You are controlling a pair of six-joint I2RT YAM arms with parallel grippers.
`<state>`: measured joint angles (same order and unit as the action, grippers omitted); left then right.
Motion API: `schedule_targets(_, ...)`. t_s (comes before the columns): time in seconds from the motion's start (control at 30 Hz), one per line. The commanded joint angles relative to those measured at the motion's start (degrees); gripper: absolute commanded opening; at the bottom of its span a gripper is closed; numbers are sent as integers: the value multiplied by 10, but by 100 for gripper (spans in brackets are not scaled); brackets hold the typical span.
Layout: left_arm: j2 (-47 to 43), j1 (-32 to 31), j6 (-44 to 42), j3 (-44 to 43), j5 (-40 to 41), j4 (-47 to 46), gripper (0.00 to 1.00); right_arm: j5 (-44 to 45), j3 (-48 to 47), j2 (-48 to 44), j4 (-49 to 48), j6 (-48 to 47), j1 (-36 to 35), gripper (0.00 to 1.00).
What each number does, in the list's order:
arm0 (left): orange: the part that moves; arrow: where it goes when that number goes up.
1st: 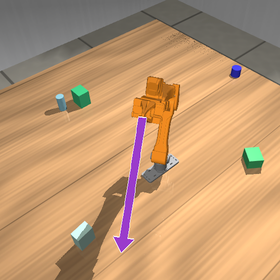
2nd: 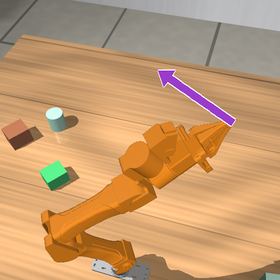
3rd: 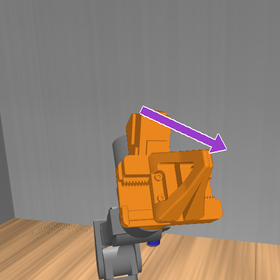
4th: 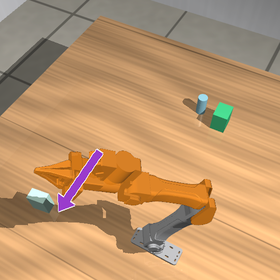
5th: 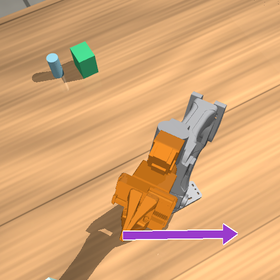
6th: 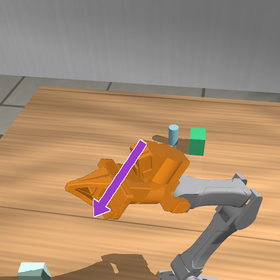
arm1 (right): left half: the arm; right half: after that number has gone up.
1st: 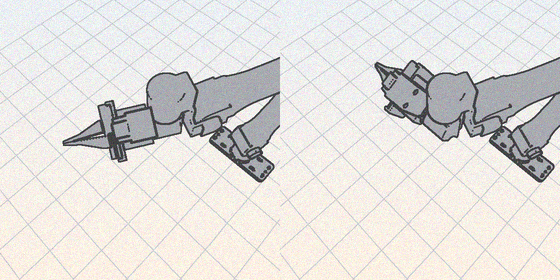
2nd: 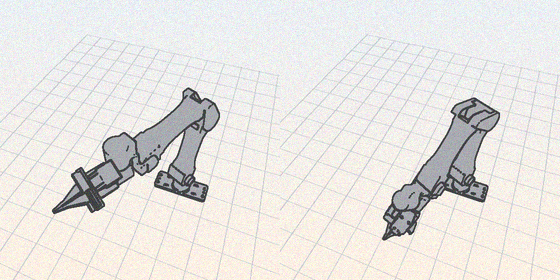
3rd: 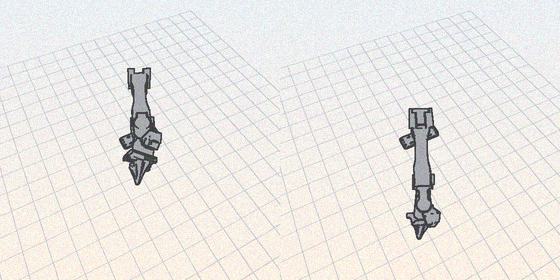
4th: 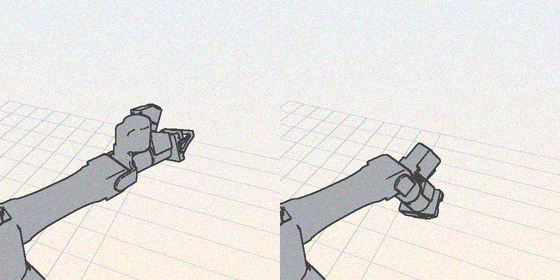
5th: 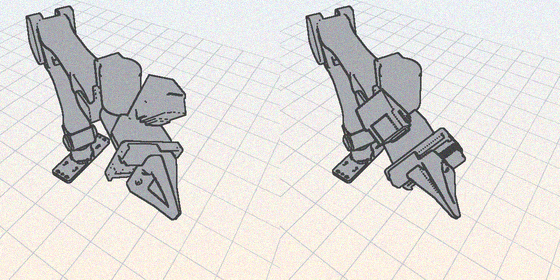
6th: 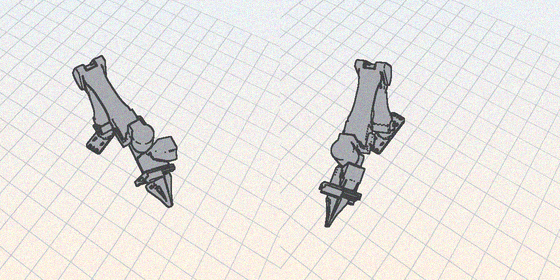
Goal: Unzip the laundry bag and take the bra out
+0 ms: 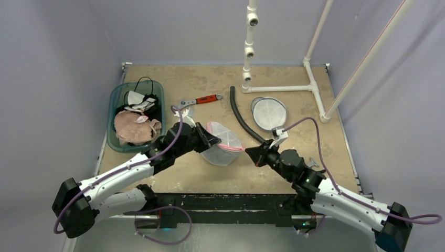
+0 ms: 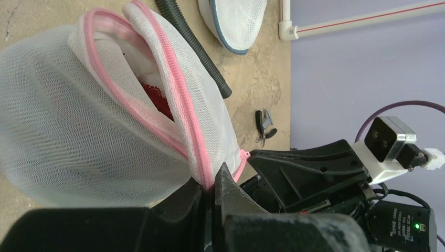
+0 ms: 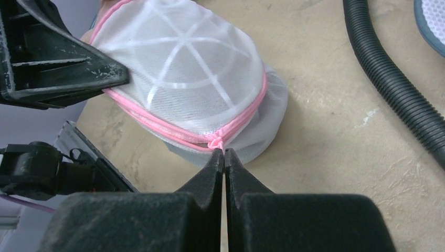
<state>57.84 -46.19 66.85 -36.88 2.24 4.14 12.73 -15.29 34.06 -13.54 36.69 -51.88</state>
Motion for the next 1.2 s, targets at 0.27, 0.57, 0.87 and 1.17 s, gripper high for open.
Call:
schedule_targets(0.27,6,80,-143,-47,-94,15,0,67,22,-18,21,22,1,0)
schedule_targets(0.57,129,111,-231,-156,-244,-75,0,16,23,-93,4,-18,1,0)
schedule_targets(0.87,166,139,-271,-117,-236,-78,1,-40,35,-48,-49,-39,1,0)
schedule_targets(1.17,91,155,-222,-46,-199,-40,72,-50,43,21,-112,-35,1,0)
